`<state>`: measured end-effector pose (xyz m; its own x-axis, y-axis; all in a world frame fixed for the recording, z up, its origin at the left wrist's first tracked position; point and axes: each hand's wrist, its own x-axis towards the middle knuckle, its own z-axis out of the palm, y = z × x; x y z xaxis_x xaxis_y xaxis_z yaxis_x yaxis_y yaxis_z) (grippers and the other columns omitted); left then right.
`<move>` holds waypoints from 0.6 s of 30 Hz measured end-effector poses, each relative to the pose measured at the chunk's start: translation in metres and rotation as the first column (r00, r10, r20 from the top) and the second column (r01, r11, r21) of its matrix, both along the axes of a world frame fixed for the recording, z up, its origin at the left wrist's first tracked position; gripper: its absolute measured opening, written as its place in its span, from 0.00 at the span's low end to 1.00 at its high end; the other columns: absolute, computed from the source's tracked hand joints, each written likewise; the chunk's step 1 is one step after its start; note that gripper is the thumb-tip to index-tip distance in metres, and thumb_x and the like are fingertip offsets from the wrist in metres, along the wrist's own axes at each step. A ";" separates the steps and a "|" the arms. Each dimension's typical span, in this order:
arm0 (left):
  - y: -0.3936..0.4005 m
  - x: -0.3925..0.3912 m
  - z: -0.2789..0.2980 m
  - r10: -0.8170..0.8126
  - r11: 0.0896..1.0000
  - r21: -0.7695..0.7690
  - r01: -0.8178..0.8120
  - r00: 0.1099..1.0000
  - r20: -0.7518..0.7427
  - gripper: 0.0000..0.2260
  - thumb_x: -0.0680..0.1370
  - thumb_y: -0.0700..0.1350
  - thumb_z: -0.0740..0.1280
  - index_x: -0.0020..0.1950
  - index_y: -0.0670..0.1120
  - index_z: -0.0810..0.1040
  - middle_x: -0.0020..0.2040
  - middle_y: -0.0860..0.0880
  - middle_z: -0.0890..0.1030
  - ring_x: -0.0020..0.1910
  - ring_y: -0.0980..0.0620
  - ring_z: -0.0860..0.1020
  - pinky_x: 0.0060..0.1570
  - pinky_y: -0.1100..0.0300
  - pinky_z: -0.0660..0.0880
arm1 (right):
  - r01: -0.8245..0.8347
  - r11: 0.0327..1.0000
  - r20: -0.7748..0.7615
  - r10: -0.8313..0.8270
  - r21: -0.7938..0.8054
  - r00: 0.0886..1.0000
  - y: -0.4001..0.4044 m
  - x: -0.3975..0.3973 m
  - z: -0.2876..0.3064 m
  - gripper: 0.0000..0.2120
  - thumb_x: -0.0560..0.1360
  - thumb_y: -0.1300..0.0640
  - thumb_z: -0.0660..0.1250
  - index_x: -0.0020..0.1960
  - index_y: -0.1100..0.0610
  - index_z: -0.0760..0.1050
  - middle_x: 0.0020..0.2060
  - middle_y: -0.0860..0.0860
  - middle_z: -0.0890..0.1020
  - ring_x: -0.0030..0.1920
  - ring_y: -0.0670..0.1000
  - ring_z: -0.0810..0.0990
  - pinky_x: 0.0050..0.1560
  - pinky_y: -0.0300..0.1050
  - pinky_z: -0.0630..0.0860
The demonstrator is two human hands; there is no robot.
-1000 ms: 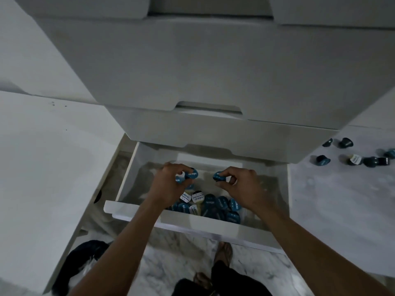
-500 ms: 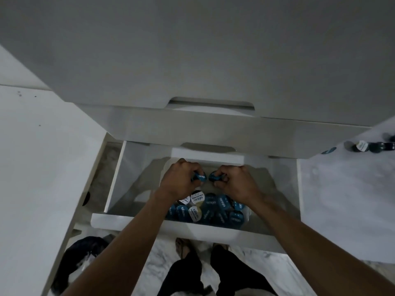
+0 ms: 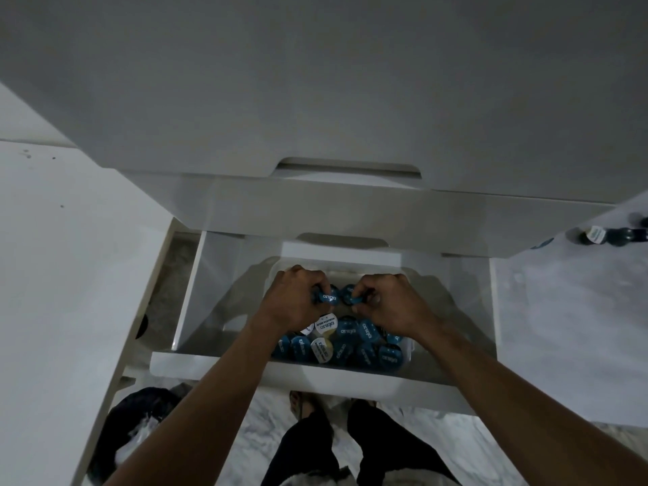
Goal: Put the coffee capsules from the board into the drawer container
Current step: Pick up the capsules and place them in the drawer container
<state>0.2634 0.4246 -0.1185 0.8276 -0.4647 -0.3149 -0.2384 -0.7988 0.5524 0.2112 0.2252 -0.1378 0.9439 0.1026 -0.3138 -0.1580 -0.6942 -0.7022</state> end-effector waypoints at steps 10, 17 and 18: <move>0.002 0.001 -0.003 -0.009 1.000 0.002 0.009 1.000 -0.011 0.08 0.71 0.49 0.75 0.49 0.52 0.82 0.49 0.52 0.83 0.51 0.50 0.78 0.58 0.51 0.74 | 0.017 0.999 -0.032 -0.016 0.028 0.999 0.004 0.000 -0.003 0.11 0.70 0.57 0.76 0.51 0.54 0.82 0.45 0.48 0.83 0.44 0.46 0.80 0.46 0.36 0.76; 0.002 0.001 -0.004 0.004 1.000 0.008 -0.004 1.000 -0.027 0.07 0.70 0.51 0.73 0.47 0.55 0.81 0.47 0.56 0.83 0.52 0.52 0.77 0.57 0.50 0.74 | -0.004 1.000 -0.024 0.004 0.022 1.000 0.004 0.003 -0.005 0.10 0.69 0.54 0.76 0.50 0.52 0.82 0.44 0.46 0.83 0.43 0.44 0.80 0.44 0.34 0.75; 0.002 0.001 -0.004 0.006 1.000 0.006 -0.006 1.000 -0.031 0.07 0.70 0.51 0.73 0.47 0.55 0.81 0.47 0.56 0.83 0.52 0.52 0.77 0.57 0.50 0.74 | -0.002 1.000 -0.018 0.002 0.022 1.000 0.003 0.003 -0.005 0.09 0.69 0.54 0.76 0.49 0.51 0.81 0.43 0.46 0.83 0.43 0.43 0.80 0.44 0.34 0.75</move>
<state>0.2643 0.4261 -0.1224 0.8201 -0.4579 -0.3433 -0.2165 -0.8035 0.5546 0.2144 0.2279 -0.1427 0.9379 0.1116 -0.3286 -0.1695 -0.6789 -0.7144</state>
